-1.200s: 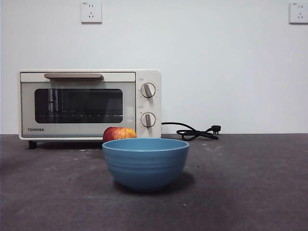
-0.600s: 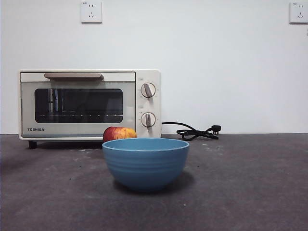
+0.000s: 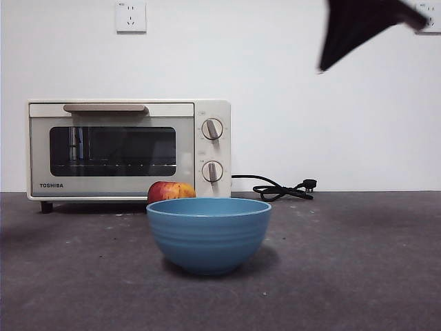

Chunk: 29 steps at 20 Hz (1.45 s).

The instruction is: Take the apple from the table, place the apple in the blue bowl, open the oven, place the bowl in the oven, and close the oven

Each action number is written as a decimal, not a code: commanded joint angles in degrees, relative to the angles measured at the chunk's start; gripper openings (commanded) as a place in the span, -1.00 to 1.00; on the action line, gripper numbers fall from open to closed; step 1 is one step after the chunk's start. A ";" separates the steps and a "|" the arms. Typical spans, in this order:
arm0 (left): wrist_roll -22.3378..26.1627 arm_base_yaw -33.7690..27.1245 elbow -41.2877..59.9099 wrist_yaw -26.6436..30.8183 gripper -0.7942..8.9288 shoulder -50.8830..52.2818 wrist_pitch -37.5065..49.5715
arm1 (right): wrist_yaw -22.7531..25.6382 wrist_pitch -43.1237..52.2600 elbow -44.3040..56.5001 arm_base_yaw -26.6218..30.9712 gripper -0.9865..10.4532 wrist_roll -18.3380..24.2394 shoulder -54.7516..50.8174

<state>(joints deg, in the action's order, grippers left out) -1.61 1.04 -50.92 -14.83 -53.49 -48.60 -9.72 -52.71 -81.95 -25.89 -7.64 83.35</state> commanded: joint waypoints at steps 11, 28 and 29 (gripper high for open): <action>-1.46 0.15 -0.15 -0.61 -0.84 0.07 -0.22 | 9.25 -2.67 -35.58 -17.29 -0.82 -3.26 34.27; -1.42 0.15 -0.15 -0.59 -0.84 0.07 -1.55 | 16.28 1.38 -43.23 -17.88 0.39 -10.91 50.12; -1.42 0.15 -0.15 -0.57 -0.84 0.07 -1.55 | 16.79 1.88 -43.23 -17.88 0.39 -11.19 50.36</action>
<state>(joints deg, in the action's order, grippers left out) -2.68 1.04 -50.92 -15.22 -53.49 -50.13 6.70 -51.00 -124.95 -43.75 -17.96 132.09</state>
